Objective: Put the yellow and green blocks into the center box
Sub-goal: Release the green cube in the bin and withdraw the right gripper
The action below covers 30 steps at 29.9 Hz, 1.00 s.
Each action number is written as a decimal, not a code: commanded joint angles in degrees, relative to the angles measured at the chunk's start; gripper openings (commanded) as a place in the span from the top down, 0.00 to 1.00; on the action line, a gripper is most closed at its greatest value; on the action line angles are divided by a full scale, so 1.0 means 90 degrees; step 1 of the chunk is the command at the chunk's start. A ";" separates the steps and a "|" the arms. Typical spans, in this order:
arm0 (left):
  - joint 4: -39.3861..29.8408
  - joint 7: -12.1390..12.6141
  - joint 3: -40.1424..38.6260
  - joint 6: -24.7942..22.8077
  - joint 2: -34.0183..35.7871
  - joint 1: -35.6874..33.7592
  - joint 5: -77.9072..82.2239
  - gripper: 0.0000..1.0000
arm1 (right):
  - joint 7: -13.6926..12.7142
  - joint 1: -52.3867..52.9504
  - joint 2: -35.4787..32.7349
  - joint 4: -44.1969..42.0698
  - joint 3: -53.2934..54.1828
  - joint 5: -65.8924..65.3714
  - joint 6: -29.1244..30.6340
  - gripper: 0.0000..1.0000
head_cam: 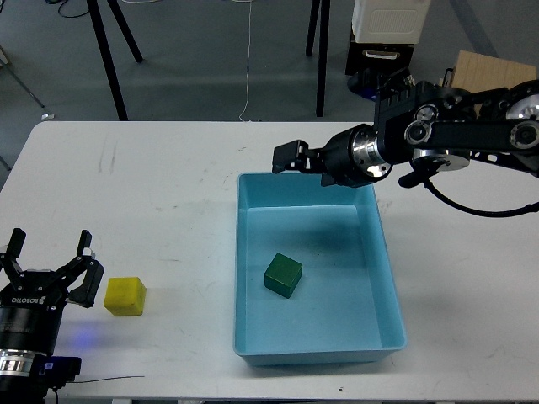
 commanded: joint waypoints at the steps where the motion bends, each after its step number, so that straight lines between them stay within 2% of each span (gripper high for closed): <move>1: 0.0005 0.0007 0.0000 0.0000 0.0001 -0.0029 0.0000 0.00 | -0.0045 -0.1024 0.0025 -0.0498 0.2629 0.0071 0.0061 0.02; 5: 0.0005 0.0007 0.0000 0.0000 -0.0009 -0.0078 0.0019 0.00 | -0.0104 -0.2050 -0.0033 -0.0528 0.4869 0.0401 0.0528 0.02; 10: 0.0005 -0.0013 0.0292 0.0000 0.0010 -0.0146 0.0020 0.00 | -0.0095 -0.3143 -0.0374 -0.0508 0.6471 0.2128 0.0715 0.02; 14: 0.0005 -0.0013 0.0303 0.0000 0.0010 -0.0146 0.0020 0.00 | -0.0095 -0.4256 -0.0619 -0.0353 0.7906 0.2872 0.0784 0.02; 18: 0.0005 -0.0013 0.0303 0.0000 0.0020 -0.0136 0.0020 0.00 | -0.0085 -0.5632 -0.0950 0.0651 0.9157 0.3302 0.0764 0.02; 24: 0.0005 -0.0013 0.0303 0.0000 0.0020 -0.0127 0.0020 0.00 | -0.0095 -0.8053 -0.0991 0.2429 1.0105 0.3723 0.0842 0.02; 27: 0.0005 -0.0023 0.0283 0.0000 0.0030 -0.0146 0.0020 0.00 | -0.0104 -0.9567 -0.0310 0.3317 1.0643 0.3723 0.1173 0.02; 30: 0.0005 -0.0013 0.0225 0.0000 0.0059 -0.0146 0.0020 0.00 | -0.0114 -1.0895 0.0384 0.3817 1.0869 0.3723 0.1797 0.02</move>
